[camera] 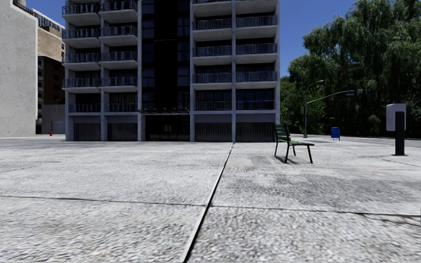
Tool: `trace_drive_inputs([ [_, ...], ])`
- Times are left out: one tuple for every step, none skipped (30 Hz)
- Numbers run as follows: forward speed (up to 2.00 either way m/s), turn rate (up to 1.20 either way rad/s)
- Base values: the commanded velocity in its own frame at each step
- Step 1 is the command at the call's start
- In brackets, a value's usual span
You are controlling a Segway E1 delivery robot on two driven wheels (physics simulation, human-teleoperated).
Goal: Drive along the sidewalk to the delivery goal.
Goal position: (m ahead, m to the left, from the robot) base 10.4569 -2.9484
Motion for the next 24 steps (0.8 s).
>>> trace_drive_inputs([
  [2.0, 0.0],
  [2.0, 0.0],
  [2.0, 0.0],
  [2.0, 0.0],
  [2.0, 0.0],
  [2.0, 0.0],
  [2.0, 0.0],
  [2.0, 0.0],
  [2.0, 0.0],
  [2.0, 0.0],
  [2.0, 0.0],
  [2.0, 0.0],
  [2.0, 0.0],
  [2.0, 0.0],
  [2.0, 0.0],
  [2.0, 0.0],
  [2.0, 0.0],
  [2.0, 0.0],
  [2.0, 0.0],
  [2.0, 0.0],
  [2.0, 0.0],
  [2.0, 0.0],
  [2.0, 0.0],
  [2.0, 0.0],
])
